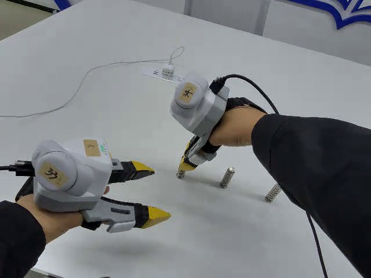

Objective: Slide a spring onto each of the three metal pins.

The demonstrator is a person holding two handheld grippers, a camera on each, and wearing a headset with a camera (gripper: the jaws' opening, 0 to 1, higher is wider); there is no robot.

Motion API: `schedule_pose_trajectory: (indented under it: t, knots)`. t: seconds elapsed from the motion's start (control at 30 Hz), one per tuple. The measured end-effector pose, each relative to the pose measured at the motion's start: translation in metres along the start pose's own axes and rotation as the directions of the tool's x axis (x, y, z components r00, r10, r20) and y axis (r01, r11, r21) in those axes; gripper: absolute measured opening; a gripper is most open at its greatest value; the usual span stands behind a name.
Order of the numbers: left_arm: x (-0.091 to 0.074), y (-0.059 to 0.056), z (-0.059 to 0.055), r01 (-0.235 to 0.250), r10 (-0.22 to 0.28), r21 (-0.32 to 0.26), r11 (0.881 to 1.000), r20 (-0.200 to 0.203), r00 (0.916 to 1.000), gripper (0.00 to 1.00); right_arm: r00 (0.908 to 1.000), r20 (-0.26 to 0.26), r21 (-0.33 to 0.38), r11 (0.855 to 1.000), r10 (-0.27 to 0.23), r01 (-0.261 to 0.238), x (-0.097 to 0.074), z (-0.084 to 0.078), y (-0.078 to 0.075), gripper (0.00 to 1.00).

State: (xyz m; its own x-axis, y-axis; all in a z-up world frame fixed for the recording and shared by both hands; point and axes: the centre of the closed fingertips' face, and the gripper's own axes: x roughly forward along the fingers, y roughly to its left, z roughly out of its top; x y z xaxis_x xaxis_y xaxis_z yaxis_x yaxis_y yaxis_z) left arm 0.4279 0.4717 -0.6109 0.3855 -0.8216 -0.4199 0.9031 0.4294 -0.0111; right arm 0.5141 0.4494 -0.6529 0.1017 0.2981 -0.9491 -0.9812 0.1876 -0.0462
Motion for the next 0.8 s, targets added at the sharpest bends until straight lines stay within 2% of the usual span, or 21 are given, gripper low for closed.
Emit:
schedule_pose_trajectory:
  t: [0.13, 0.43, 0.8]
  knots:
    - [0.000, 0.000, 0.001, 0.000, 0.000, 0.000, 1.000, 0.000, 1.0000, 0.53, 0.9999, -0.007, -0.003, 1.000, -0.008, 0.008, 0.006, -0.001, 0.000, 0.12]
    - [-0.001, 0.001, 0.001, -0.002, 0.002, 0.001, 1.000, 0.000, 1.0000, 0.53, 0.9998, 0.009, 0.001, 1.000, -0.020, 0.020, 0.006, 0.001, -0.002, 0.13]
    - [-0.001, 0.001, 0.005, -0.004, 0.004, -0.002, 1.000, -0.001, 1.0000, 0.55, 0.9961, 0.081, 0.041, 0.999, -0.036, 0.033, -0.013, -0.002, -0.002, 0.22]
